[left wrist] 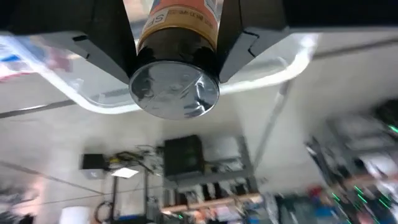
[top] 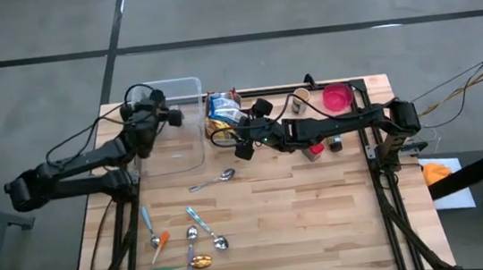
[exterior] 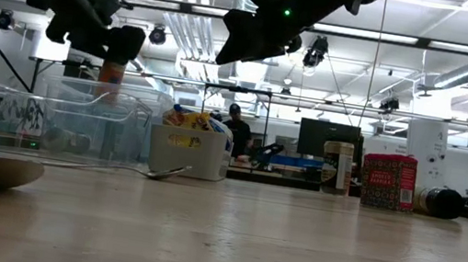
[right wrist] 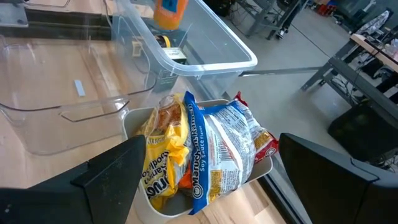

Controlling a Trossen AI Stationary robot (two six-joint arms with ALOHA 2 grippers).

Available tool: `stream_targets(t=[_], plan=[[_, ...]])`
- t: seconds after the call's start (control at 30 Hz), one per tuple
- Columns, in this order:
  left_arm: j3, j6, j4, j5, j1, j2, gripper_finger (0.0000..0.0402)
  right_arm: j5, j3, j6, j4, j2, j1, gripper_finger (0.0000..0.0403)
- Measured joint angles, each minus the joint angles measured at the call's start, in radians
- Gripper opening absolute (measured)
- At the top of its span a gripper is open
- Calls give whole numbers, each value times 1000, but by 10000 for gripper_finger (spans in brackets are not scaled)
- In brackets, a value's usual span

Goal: Pick & Place Food Item
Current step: Put the orange seasoning bottle into the white bin, then put the golden seasoning bottle into the white bin

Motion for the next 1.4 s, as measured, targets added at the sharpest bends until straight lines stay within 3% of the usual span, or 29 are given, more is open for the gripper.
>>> stream_targets(t=[0.1,0.37,0.53,0.77,1.17,1.4], plan=[[-1,-66,-16,62,35,14,174,0,0,0,1,0,0,363],[-6,-82,-14,91,131,147,209,-1,0,0,3,0,0,363],[0,-195,13,222,182,231,198,-1,0,0,7,0,0,363],[13,-215,13,248,201,250,188,-1,0,-2,7,0,0,363],[21,-201,-16,241,201,235,311,-2,0,-3,7,2,0,363],[21,-201,-16,244,201,235,354,-2,0,0,7,2,0,363]])
